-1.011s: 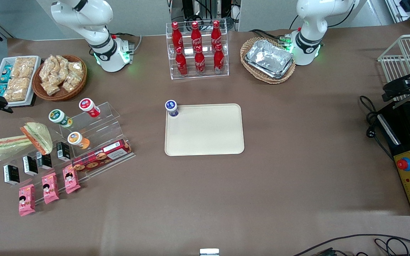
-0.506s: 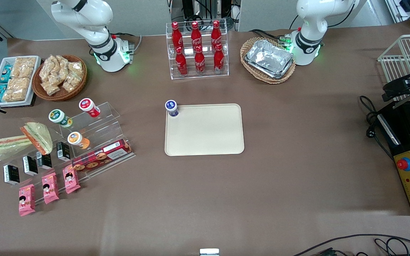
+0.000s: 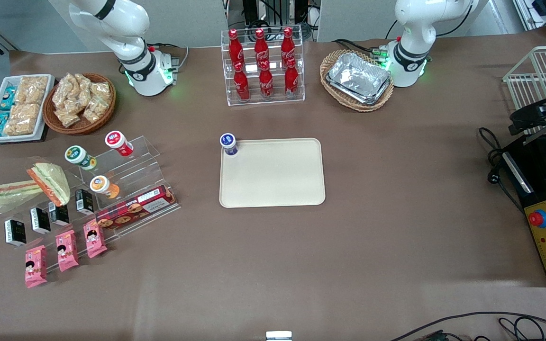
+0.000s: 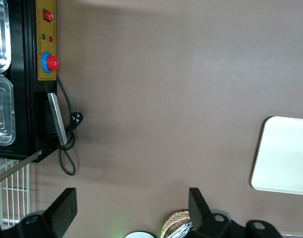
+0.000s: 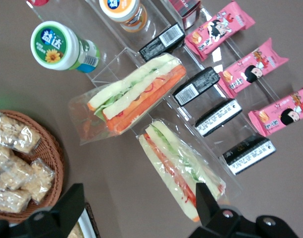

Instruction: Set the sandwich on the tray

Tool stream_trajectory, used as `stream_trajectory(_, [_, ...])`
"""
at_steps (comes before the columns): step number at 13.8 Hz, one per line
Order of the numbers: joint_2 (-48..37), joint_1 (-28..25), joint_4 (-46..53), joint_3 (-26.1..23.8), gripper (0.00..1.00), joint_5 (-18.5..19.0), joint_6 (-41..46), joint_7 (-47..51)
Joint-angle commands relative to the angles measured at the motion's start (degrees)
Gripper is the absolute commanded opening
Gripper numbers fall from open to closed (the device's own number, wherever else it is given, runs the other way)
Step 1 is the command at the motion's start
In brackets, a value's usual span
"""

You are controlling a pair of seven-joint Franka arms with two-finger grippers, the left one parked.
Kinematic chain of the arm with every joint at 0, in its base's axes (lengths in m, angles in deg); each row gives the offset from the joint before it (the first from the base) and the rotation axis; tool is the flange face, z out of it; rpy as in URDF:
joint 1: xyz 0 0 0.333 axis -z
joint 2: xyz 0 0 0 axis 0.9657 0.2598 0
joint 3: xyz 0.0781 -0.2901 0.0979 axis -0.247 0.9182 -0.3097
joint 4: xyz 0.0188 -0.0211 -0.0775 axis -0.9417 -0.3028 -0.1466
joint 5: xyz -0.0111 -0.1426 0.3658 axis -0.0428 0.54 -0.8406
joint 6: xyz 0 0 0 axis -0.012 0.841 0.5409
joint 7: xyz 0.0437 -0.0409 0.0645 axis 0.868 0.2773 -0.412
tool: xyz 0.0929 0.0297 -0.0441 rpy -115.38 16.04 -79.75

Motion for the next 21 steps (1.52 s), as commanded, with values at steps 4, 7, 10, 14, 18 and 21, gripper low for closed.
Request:
stream_trajectory(4, [2.2, 0.8, 0.9, -0.1, 1.0, -3.7, -2.0, -0.8])
stream_trajectory(7, [3.4, 0.2, 1.0, -0.4, 1.0, -3.1, -4.5, -10.6])
stream_trajectory(10, [4.7, 0.0, 0.9, -0.5, 1.0, -3.3, -7.2, -18.8])
stream_trajectory(14, [6.0, 0.6, 0.7, -0.4, 1.0, -3.0, -7.9, -23.1])
stream_trajectory(18, [7.7, 2.3, 0.7, -0.2, 1.0, -3.0, -8.0, -27.1])
stream_trajectory(21, [8.1, 3.9, 0.4, -0.2, 1.0, -3.2, -7.2, -29.2])
